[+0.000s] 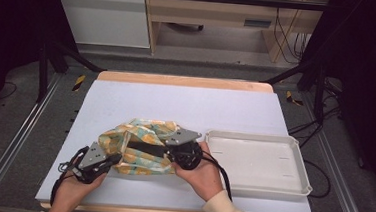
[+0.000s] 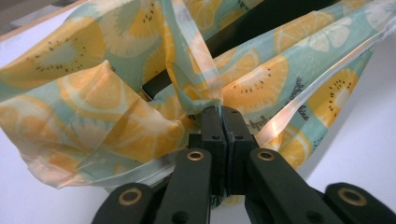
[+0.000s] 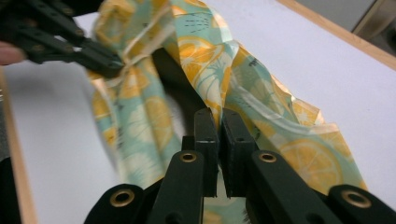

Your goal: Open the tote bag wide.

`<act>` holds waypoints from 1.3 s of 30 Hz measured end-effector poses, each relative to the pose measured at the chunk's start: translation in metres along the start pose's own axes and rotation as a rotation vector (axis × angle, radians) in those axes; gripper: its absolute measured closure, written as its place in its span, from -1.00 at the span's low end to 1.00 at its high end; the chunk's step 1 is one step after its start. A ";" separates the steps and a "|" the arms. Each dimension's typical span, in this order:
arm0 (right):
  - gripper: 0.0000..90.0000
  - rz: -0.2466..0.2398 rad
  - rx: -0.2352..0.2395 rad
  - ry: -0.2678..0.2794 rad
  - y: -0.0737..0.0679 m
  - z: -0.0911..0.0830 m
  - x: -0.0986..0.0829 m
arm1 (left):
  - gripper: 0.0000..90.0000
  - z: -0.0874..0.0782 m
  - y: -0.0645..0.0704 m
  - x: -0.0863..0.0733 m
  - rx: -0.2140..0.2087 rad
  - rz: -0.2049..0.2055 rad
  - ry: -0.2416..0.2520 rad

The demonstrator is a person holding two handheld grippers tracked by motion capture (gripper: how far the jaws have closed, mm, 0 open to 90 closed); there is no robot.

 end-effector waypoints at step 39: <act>0.36 -0.061 0.007 -0.096 -0.034 -0.031 -0.090 | 0.52 -0.031 0.007 -0.018 0.052 -0.052 -0.002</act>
Point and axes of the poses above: each handheld gripper's, and its own axes: z roughly forward along the jaws, x roughly out of its top, y roughly to its right, the point moved 5 cm from there along z, roughly forward along the jaws, and after that the axes turned 2 degrees about -x, right-handed, at the moved point
